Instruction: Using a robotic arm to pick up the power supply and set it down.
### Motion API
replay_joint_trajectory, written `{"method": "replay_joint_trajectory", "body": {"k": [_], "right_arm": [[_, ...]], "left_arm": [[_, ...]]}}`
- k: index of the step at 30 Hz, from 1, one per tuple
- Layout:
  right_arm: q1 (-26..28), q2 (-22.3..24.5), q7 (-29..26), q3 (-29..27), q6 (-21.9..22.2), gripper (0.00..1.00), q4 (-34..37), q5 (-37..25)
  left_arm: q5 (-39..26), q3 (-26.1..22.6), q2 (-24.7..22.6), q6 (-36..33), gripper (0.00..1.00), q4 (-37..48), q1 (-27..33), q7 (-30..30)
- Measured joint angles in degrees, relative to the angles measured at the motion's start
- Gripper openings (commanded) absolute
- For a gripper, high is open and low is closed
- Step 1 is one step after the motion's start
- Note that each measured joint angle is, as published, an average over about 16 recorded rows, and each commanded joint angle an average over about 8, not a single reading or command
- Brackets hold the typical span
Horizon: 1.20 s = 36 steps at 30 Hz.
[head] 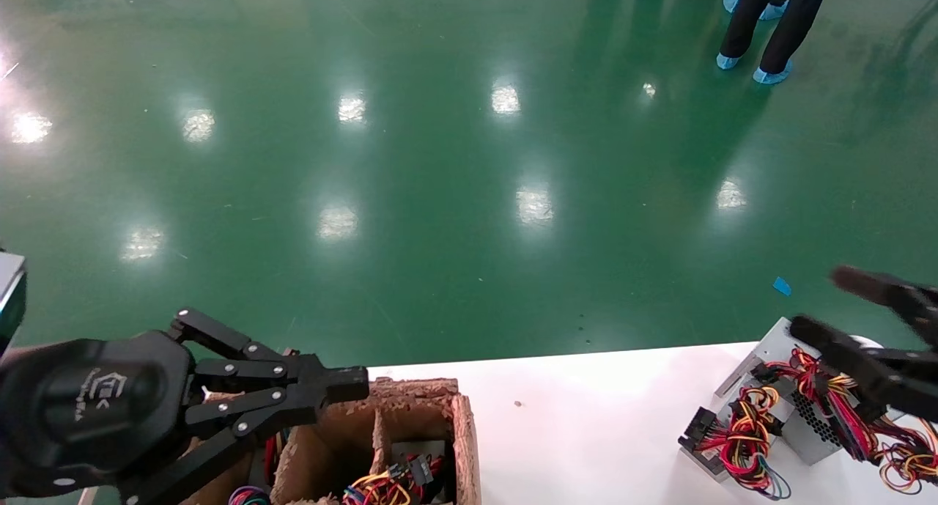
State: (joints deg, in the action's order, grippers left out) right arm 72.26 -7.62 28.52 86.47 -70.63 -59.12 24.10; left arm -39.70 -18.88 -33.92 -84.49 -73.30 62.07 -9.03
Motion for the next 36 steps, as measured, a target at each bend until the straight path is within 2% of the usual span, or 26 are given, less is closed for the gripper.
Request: {"method": "replay_joint_trajectory", "body": {"k": [2,10,36], "right_arm": [[-0.45,-1.16,-1.66,-2.97,-0.64,1.0,-0.61,-2.78],[-2.26,-5.79,-8.3,-14.89,-3.18,1.0,-3.06,-13.94],[-8.17,-20.91,-29.97,-53.77,-11.5,1.0,-11.03,-50.34]], "left_arm": [[0.0,0.0,0.0,0.0,0.02,0.0,0.0,0.0],[0.01,-0.01,0.01,0.01,1.0,0.0,0.0,0.01],[0.04,-0.05,0.02,0.02,1.0,0.0,0.01,0.03]]}}
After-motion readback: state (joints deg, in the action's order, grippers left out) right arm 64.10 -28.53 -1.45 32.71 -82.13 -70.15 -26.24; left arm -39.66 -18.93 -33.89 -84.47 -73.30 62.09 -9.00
